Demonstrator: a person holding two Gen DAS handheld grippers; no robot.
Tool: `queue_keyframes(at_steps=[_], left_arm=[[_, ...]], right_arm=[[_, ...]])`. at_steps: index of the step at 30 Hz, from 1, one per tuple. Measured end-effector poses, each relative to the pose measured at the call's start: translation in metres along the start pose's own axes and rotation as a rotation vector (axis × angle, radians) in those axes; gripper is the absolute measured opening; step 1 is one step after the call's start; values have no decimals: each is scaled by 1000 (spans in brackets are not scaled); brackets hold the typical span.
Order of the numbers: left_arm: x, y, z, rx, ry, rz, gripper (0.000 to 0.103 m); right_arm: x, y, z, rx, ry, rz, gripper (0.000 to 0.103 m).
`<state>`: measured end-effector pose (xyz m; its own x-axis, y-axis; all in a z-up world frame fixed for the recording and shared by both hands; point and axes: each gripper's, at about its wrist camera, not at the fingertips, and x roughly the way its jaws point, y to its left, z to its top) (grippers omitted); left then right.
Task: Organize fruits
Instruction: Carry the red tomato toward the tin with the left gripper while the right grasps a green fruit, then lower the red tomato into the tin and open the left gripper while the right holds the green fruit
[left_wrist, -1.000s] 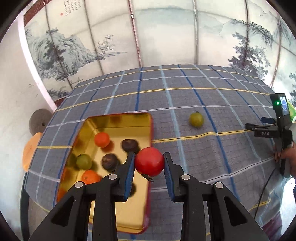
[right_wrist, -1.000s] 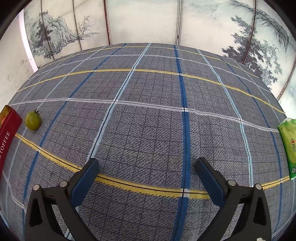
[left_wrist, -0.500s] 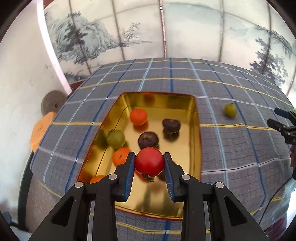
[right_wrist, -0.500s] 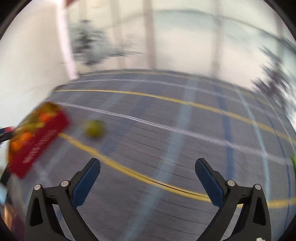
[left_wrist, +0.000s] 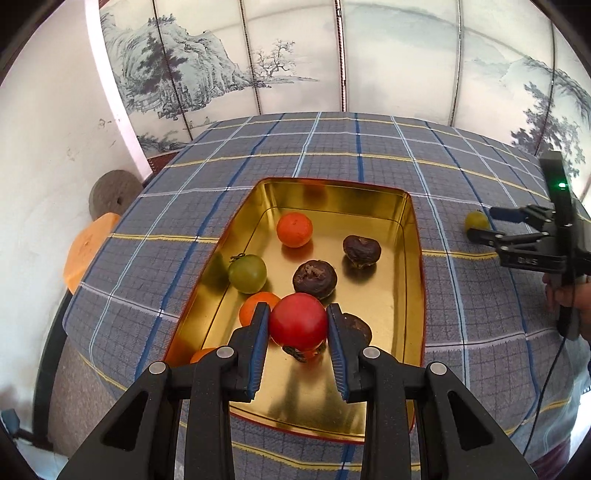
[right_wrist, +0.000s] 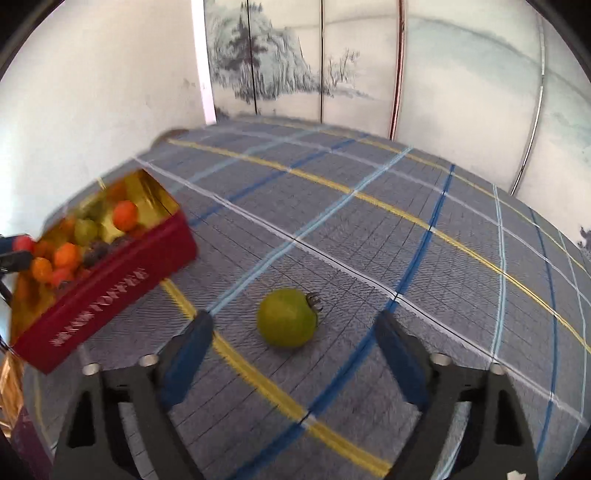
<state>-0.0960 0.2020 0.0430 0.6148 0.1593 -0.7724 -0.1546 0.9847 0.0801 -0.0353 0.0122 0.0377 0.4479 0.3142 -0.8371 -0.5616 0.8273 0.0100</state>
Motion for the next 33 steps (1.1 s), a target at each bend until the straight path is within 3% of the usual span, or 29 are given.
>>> queue_keyframes(at_steps=[2,3,4,5,9,16,23,29,32,33], left_arm=[[2,2,2,-9,2,-5,32],[3,3,2,-11,4,-7,32],[4,2,3,-13,5,-8,32],[5,2,3,-14,6,-9,32],[8,-1,5,-16,4,-32,32],[14,-12,13,6,-16,-53,32],[25,-22,21,25,-24,-69,32],[30,-32,24,59,-26,-52,33],[30,-33,24,66,-38,-45,53],[28,-33,24,67,-47,-41,65]], right_arm=[[8,-2,1,9,20,7,63],[10,-2,1,11,31,5,54],[10,-2,1,17,30,26,34],[8,-2,0,27,23,37,32],[-13,-1,-10,55,-17,60,32],[-87,9,-41,70,-148,114,32],[-125,7,-52,96,-190,112,32],[-133,5,-52,108,-199,113,32],[-132,7,-54,109,-193,114,32],[-131,7,-54,109,-191,115,32]])
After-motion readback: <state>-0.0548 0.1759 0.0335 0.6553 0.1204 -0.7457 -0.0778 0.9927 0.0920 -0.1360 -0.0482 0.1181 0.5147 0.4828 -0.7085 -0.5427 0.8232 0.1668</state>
